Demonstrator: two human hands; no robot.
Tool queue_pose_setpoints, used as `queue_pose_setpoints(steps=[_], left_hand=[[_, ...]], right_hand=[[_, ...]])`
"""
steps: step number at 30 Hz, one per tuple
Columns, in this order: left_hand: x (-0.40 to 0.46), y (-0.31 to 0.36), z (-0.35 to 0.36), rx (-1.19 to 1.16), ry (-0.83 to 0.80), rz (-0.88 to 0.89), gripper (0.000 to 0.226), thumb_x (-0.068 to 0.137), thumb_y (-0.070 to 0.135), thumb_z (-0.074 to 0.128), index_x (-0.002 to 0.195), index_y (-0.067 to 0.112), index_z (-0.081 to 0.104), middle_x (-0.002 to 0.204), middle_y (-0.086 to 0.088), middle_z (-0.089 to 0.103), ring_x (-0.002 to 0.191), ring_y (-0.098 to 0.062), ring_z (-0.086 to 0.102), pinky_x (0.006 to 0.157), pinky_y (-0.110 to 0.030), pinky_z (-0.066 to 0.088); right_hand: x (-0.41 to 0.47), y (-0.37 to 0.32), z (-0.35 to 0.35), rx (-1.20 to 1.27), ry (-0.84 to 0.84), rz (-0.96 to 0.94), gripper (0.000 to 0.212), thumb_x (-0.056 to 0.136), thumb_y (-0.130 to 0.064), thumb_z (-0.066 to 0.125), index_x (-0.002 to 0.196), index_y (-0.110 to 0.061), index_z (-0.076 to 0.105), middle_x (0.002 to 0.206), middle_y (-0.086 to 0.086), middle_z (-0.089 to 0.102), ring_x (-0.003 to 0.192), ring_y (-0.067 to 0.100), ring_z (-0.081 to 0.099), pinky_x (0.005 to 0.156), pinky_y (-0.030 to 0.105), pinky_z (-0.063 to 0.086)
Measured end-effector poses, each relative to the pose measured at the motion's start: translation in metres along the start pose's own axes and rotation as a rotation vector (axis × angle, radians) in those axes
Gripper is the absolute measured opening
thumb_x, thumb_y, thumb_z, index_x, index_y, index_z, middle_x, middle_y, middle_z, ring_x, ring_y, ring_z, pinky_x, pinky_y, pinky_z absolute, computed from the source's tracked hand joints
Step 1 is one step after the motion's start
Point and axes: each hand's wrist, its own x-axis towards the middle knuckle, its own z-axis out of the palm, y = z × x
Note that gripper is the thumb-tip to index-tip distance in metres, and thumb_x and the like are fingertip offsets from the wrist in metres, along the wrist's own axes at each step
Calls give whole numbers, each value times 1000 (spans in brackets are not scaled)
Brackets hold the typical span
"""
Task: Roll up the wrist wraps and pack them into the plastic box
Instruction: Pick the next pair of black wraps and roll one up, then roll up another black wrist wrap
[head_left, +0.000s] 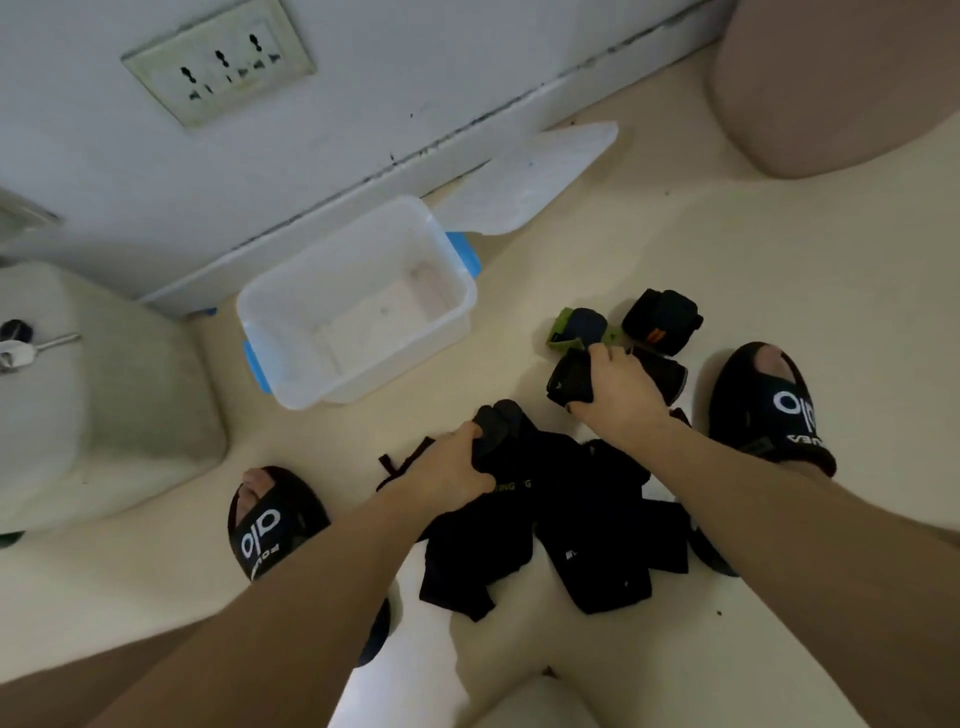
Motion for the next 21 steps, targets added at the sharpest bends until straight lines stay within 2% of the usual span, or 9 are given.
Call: queue_pose_setpoints(steps=[3, 5, 9, 13, 15, 18, 21], left_hand=[[10, -7, 9, 28, 12, -18, 82, 89, 26, 73, 157, 17, 28, 145, -13, 45, 125, -28, 53, 105, -39, 48], [14, -7, 13, 0, 26, -13, 80, 89, 25, 73, 156, 16, 29, 146, -13, 42, 126, -29, 53, 106, -37, 47], [15, -8, 23, -88, 112, -45, 77, 88, 25, 75, 153, 18, 35, 148, -11, 36, 130, -29, 48, 110, -40, 45], [9, -14, 30, -136, 155, -26, 73, 89, 16, 74, 152, 18, 37, 146, -8, 38, 129, -25, 49, 106, -30, 43], [2, -21, 29, -150, 174, -26, 72, 89, 11, 72, 152, 18, 38, 146, -7, 39, 126, -25, 52, 105, -32, 46], [-8, -36, 27, -158, 218, -40, 72, 87, 8, 72, 150, 19, 39, 144, -8, 41, 123, -25, 54, 106, -37, 48], [-22, -54, 28, -173, 250, -67, 73, 87, 7, 73, 150, 18, 39, 143, -9, 40, 120, -22, 52, 102, -30, 46]], right_hand=[[11, 2, 14, -26, -14, -23, 68, 95, -33, 72, 146, -5, 36, 140, 17, 46, 129, 35, 48, 105, 43, 46], [12, 7, 22, -73, 0, -40, 72, 96, -35, 70, 150, -6, 33, 142, 16, 44, 129, 33, 48, 106, 41, 46], [7, 17, 38, -145, 76, -57, 68, 96, -34, 67, 149, -6, 35, 141, 16, 45, 129, 32, 48, 110, 39, 40], [6, 17, 39, -152, 86, -7, 71, 97, -36, 66, 151, -4, 33, 143, 18, 43, 132, 35, 46, 111, 42, 38], [0, 13, 38, -150, 113, -7, 71, 94, -32, 68, 150, -3, 34, 142, 20, 43, 131, 37, 46, 110, 43, 39], [-14, 4, 37, -118, 216, -55, 57, 89, -15, 69, 140, -2, 47, 129, 21, 51, 118, 38, 52, 99, 45, 44], [-31, -19, 41, -42, 299, -119, 29, 89, -10, 66, 116, -2, 58, 110, 17, 57, 99, 35, 57, 81, 43, 48]])
